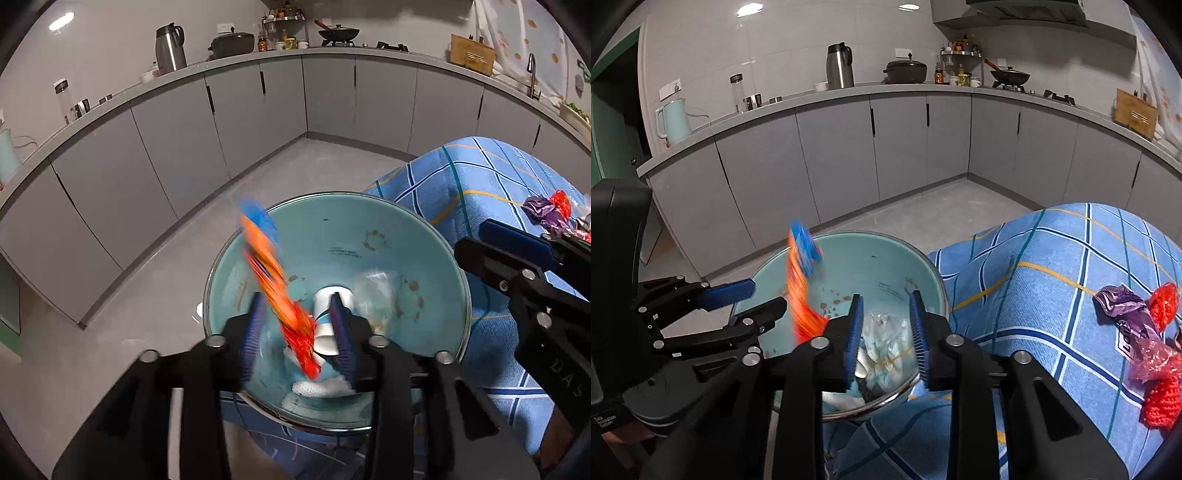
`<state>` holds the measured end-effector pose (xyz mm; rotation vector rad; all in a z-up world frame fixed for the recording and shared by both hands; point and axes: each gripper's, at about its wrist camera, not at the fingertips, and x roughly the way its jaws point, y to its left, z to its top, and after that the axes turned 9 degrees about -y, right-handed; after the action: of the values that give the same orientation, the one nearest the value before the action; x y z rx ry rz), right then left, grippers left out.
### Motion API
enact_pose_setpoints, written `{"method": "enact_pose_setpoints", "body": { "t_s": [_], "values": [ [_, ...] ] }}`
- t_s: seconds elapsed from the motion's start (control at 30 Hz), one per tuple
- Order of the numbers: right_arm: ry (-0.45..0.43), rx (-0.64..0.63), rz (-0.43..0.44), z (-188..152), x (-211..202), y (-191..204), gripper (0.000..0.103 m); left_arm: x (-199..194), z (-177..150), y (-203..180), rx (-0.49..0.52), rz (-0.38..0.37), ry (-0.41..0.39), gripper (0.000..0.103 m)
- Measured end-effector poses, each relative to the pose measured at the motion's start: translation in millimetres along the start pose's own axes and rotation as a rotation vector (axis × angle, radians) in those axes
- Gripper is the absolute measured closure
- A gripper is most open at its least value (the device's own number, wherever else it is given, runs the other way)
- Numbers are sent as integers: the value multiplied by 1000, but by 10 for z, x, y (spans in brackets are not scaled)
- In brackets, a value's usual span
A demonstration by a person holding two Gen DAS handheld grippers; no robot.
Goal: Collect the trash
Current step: 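Open both tools to drop the clear bag and orange wrapper into the bin, then move both open tools back toward the remaining bags on the table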
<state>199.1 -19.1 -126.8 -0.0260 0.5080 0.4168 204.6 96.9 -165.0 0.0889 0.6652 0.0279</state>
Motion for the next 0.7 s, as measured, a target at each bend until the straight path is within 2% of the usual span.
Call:
{"method": "enact_pose_setpoints", "body": {
  "t_s": [0.7],
  "values": [
    [-45,32,-58,-47,-395,-188,64,-230,58,-39,-7,26,-59,33]
  ]
}}
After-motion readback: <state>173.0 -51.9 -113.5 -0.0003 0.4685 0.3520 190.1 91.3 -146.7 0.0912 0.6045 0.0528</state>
